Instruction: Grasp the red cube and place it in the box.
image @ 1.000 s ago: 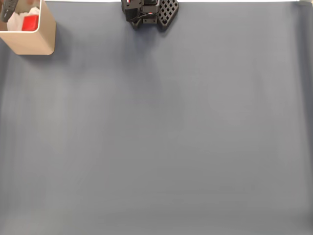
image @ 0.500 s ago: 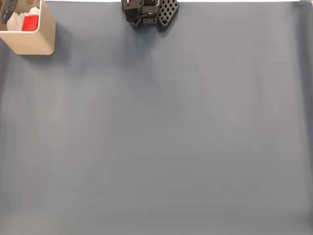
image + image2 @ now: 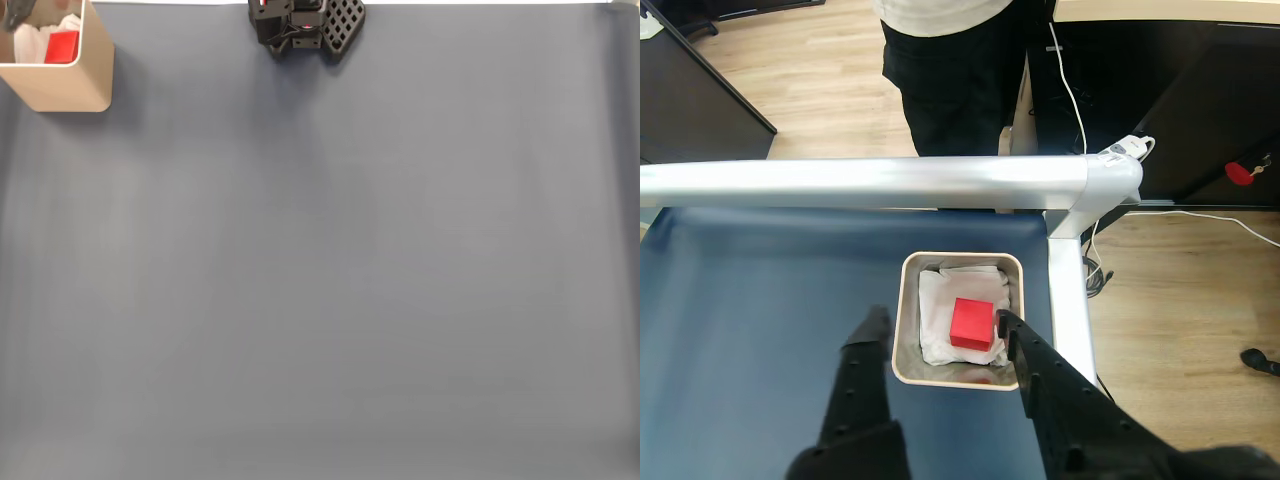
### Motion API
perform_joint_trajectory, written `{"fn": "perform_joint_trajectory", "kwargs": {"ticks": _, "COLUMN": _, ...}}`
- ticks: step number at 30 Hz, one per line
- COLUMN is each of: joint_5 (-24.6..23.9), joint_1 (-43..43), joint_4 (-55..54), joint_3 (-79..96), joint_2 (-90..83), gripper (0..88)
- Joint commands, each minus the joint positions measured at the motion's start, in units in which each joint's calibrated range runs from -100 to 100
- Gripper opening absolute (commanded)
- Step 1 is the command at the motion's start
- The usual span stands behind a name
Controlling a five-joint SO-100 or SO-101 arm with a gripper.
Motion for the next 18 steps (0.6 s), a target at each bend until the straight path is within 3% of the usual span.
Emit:
{"fn": "perform_joint_trajectory", "kwargs": {"ticks": 1, "joint_5": -0.2, "joint_1": 0.6, "joint_4": -1.1, "joint_3": -0.6, "joint_2": -2.5, "gripper": 6.5}}
{"fn": "perform_joint_trajectory", "kwargs": {"ticks": 4, "joint_5": -0.2, "joint_1": 0.5, "joint_4": -1.2, "joint_3": -0.2, "joint_2": -2.8, "gripper": 0.2}}
{"fn": "perform_joint_trajectory", "kwargs": {"ticks": 18, "joint_5": -0.1, "joint_1": -4.5, "joint_4": -1.2, "joint_3": -4.4, "joint_2": 0.8, "gripper": 0.0}}
